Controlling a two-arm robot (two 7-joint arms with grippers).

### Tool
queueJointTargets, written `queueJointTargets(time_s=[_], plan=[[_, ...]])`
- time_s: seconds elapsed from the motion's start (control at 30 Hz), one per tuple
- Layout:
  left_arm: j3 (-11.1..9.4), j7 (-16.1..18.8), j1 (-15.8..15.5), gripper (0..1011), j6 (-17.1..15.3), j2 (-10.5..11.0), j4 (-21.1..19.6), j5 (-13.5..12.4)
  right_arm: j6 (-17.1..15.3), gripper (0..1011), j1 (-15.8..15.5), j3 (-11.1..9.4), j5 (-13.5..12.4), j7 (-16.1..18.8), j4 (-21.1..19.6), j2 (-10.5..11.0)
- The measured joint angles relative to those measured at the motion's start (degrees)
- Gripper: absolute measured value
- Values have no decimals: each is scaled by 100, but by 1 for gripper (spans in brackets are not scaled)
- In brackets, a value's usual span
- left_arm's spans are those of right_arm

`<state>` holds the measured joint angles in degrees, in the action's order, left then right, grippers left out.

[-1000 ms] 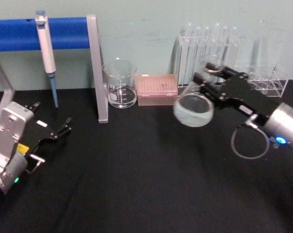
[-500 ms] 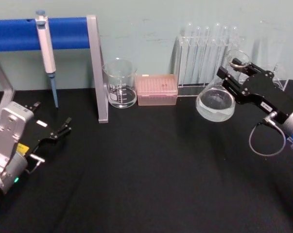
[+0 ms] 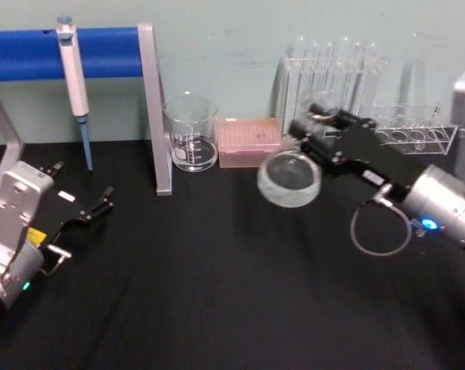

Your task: Grasp the erlenmeyer flask with one hand, shake it three times, then place it back.

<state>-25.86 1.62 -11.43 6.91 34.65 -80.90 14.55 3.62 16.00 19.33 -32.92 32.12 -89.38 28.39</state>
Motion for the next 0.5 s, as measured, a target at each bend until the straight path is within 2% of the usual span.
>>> queueJointTargets(time_s=[0.23,0.5], plan=[[0,0,0,1001,0,0,0,0,-50,450,275,422,-1,329,103,-97],[0,0,0,1001,0,0,0,0,-87,450,469,723,-37,521,170,-134]])
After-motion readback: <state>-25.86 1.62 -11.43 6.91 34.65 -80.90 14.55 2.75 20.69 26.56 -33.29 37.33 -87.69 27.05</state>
